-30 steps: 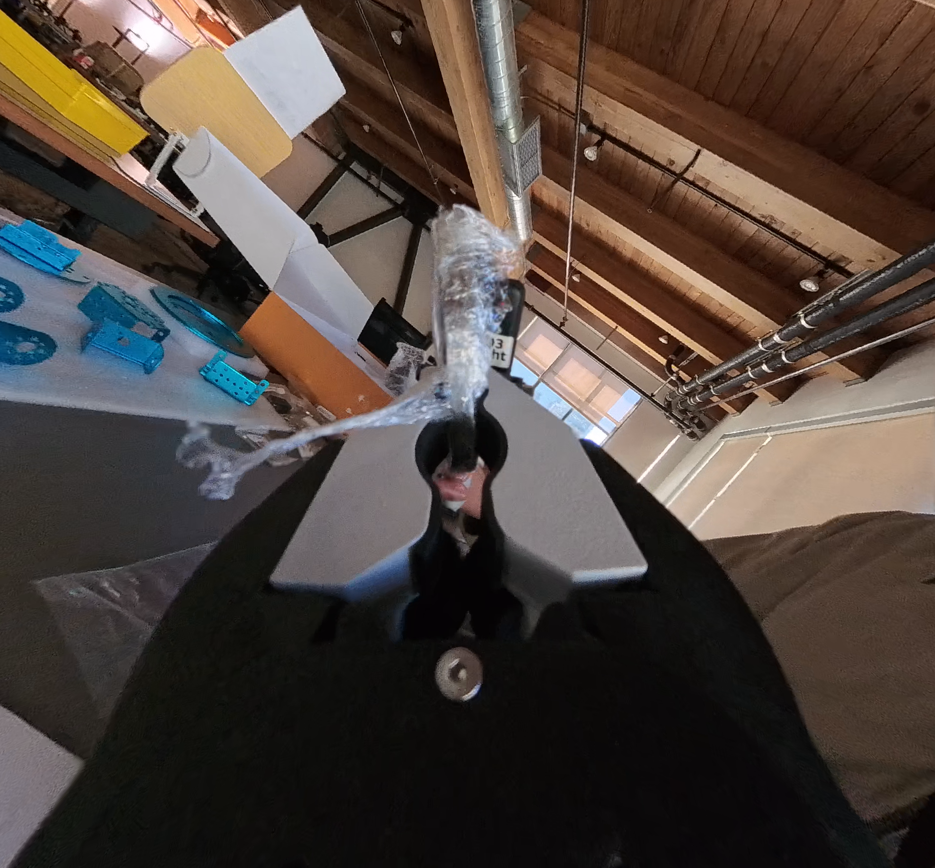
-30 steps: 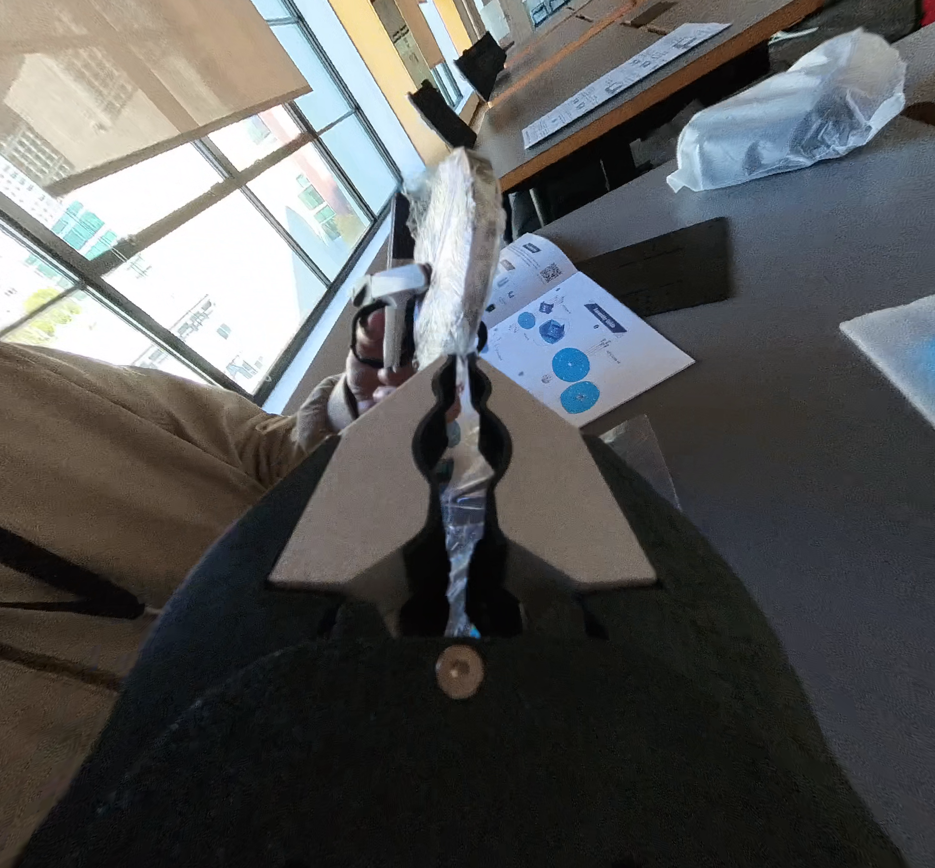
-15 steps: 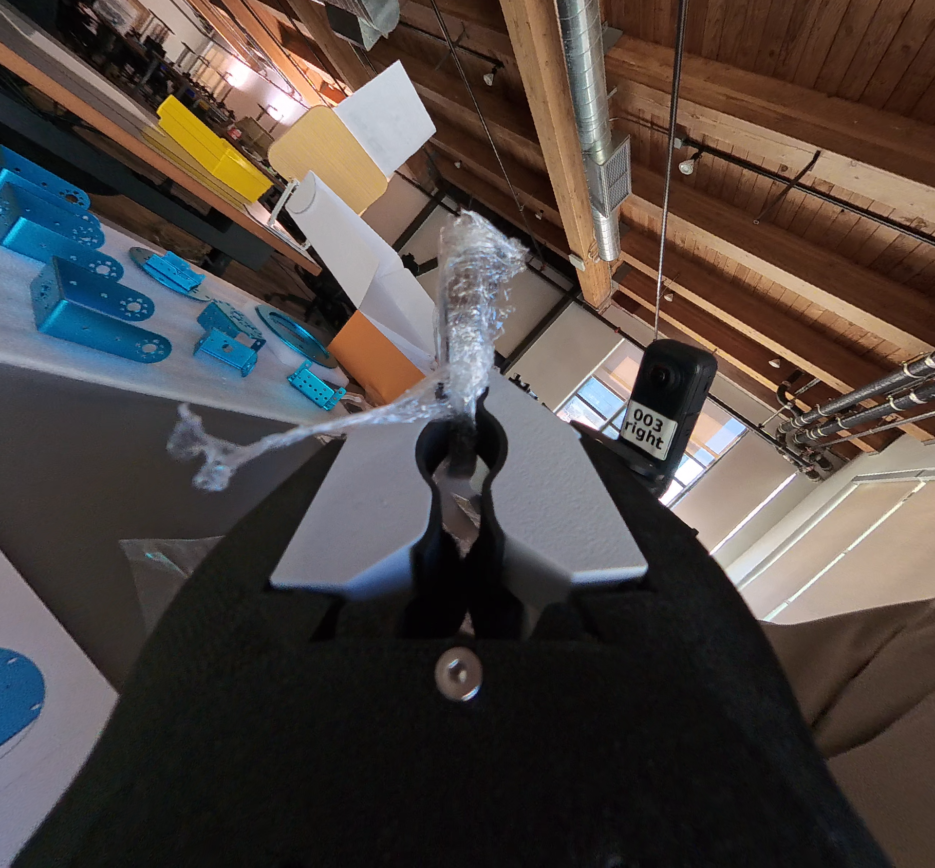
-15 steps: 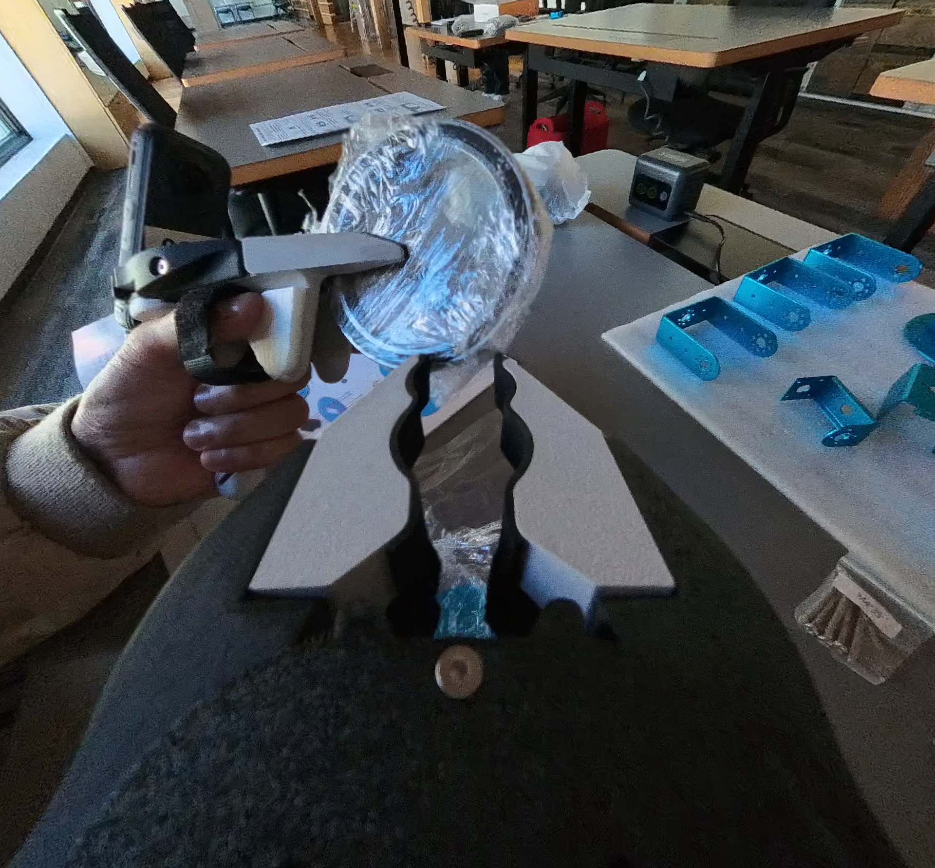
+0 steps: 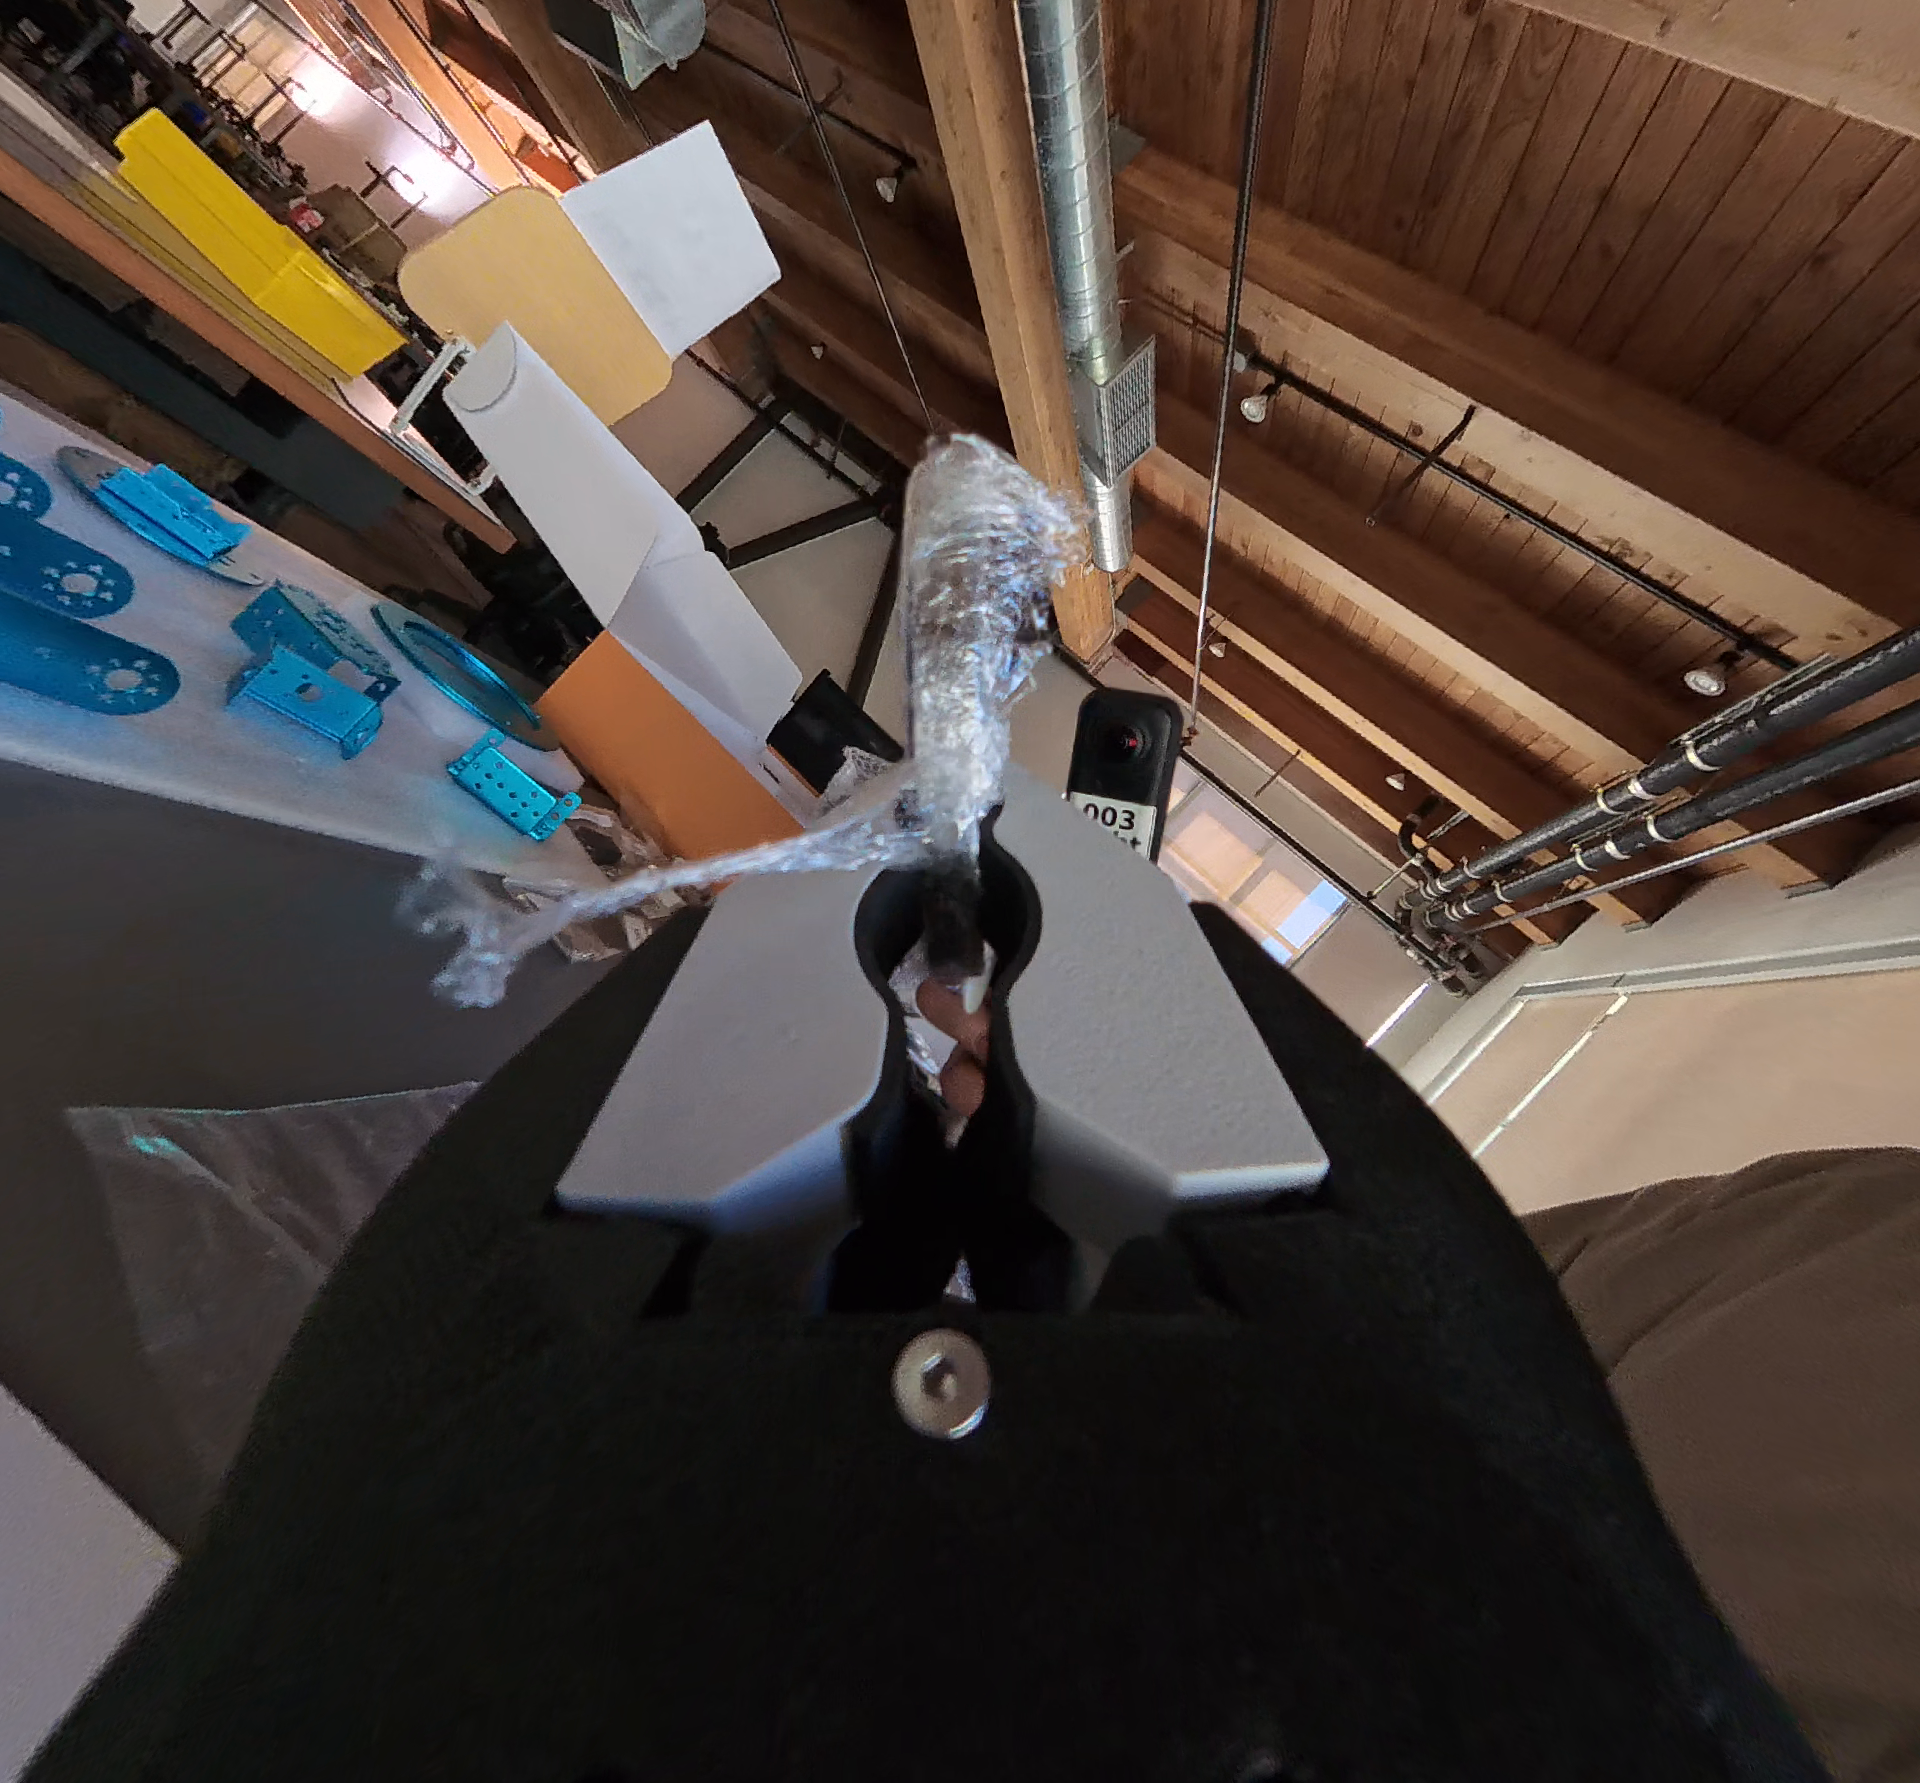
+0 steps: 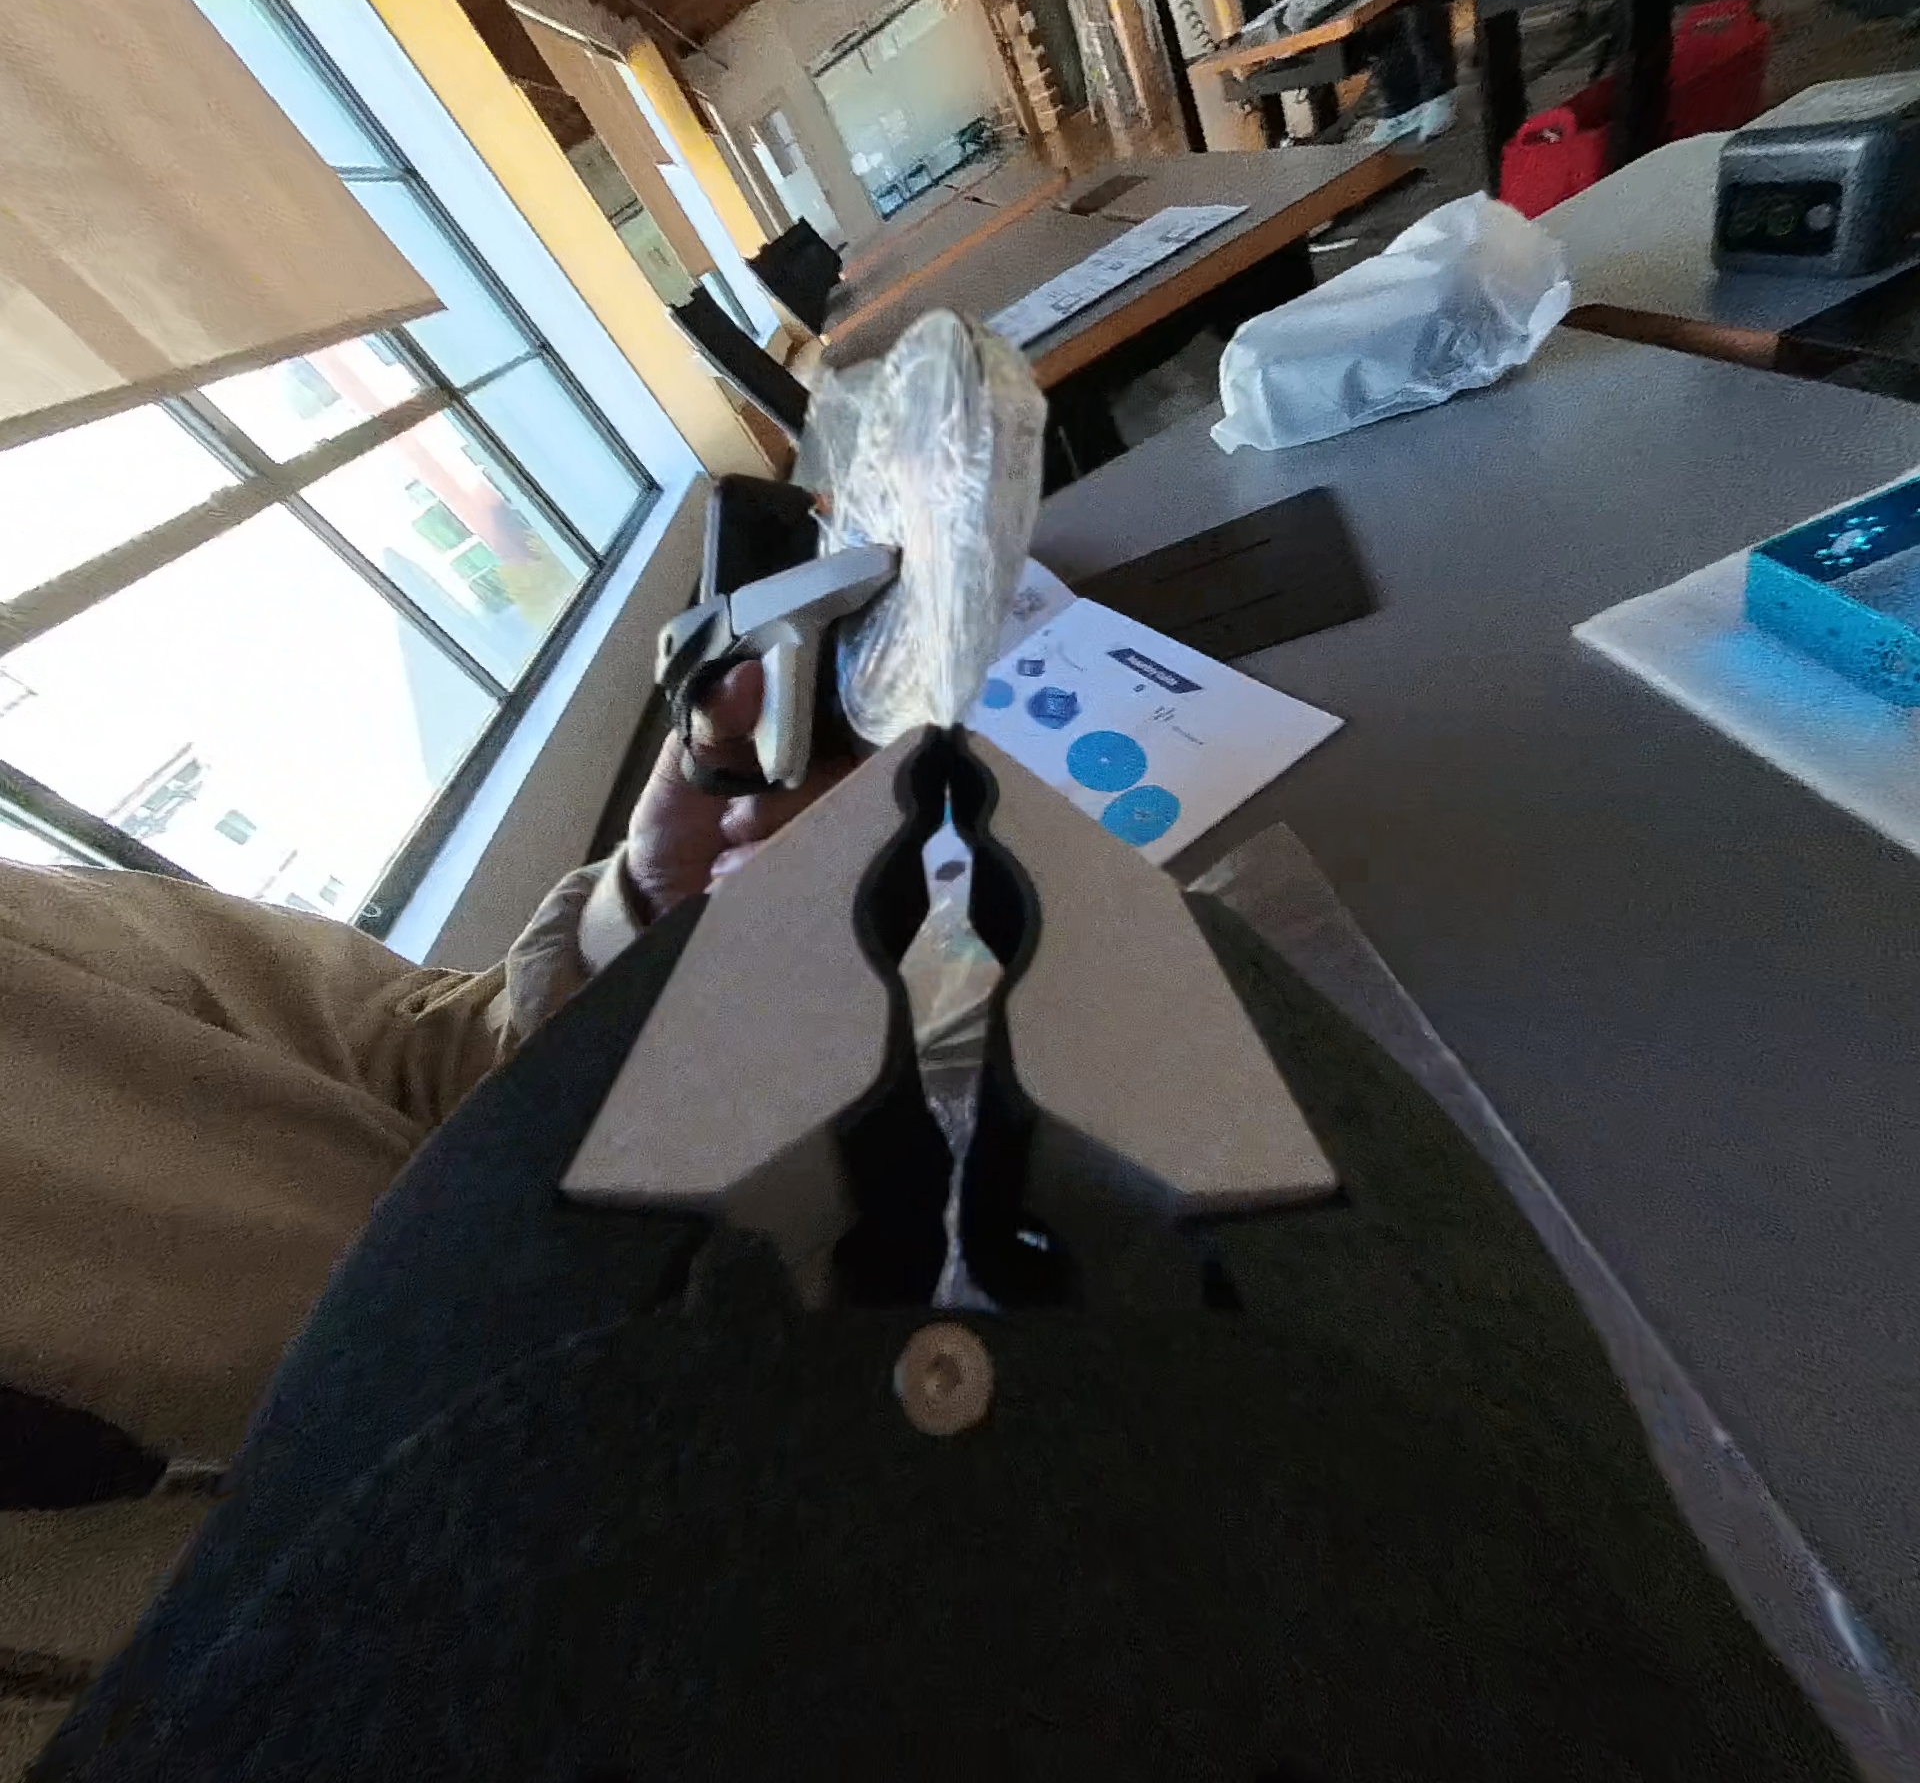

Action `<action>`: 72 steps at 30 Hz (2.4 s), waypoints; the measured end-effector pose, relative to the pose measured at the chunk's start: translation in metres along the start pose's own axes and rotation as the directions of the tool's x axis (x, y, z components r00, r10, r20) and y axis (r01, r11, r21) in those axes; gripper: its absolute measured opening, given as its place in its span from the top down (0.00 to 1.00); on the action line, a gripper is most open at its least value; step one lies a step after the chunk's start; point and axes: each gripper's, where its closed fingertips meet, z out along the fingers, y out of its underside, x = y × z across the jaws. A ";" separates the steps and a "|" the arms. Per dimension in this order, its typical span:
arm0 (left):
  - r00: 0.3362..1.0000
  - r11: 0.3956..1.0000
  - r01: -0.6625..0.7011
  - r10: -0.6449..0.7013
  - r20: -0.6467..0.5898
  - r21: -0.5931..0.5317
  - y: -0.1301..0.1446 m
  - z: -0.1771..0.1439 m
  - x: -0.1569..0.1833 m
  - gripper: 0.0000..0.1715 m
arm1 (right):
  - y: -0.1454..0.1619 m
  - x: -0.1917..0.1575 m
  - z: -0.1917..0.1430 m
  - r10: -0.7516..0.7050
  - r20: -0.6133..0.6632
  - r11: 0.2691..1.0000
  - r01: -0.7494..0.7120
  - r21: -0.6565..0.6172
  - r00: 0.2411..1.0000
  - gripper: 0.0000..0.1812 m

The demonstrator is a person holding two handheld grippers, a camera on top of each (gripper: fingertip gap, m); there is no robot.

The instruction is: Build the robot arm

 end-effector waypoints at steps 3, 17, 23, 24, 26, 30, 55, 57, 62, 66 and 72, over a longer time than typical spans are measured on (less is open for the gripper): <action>0.998 0.999 0.039 -0.040 -0.040 -0.003 0.002 0.001 0.006 1.00 | -0.005 -0.010 -0.006 0.009 0.075 1.000 -0.009 0.007 0.997 1.00; 0.936 0.988 0.116 -0.144 -0.322 -0.103 0.014 -0.003 0.051 0.99 | -0.015 -0.057 -0.024 0.147 0.611 0.977 -0.211 0.033 0.778 0.81; 0.960 0.994 0.028 -0.056 -0.273 -0.104 0.018 -0.003 0.049 1.00 | -0.005 -0.052 -0.015 0.192 0.563 0.977 -0.210 -0.033 0.804 0.99; 0.972 0.995 -0.019 -0.006 -0.234 -0.103 0.018 -0.002 0.046 0.99 | -0.004 -0.045 -0.014 0.194 0.521 0.978 -0.207 -0.035 0.831 1.00; 0.981 0.987 -0.114 0.094 -0.170 -0.111 0.018 -0.004 0.040 1.00 | 0.001 -0.035 -0.015 0.196 0.454 0.980 -0.191 -0.057 0.869 1.00; 0.981 0.976 -0.188 0.181 -0.070 -0.113 0.005 -0.012 0.026 0.99 | -0.001 -0.021 -0.022 0.163 0.334 0.987 -0.154 -0.052 0.928 1.00; 0.990 0.987 -0.125 0.117 -0.085 -0.102 0.018 0.005 0.033 1.00 | -0.009 -0.025 -0.037 0.051 0.255 0.997 -0.063 0.038 0.966 1.00; 0.989 0.988 -0.109 0.096 -0.114 -0.110 0.018 0.005 0.037 1.00 | -0.012 -0.031 -0.042 0.084 0.311 0.994 -0.102 0.044 0.947 1.00; 0.987 0.983 -0.131 0.117 -0.110 -0.131 0.022 0.006 0.043 1.00 | -0.018 -0.028 -0.052 0.201 0.414 0.966 -0.249 0.066 0.888 1.00; 0.992 0.983 -0.118 0.110 -0.060 -0.139 0.022 0.003 0.032 0.99 | -0.015 -0.028 -0.053 0.191 0.404 0.972 -0.229 0.048 0.894 1.00; 0.984 0.969 -0.175 0.177 -0.006 -0.175 0.019 0.001 0.024 0.99 | -0.012 -0.035 -0.052 0.211 0.453 0.968 -0.251 0.028 0.866 1.00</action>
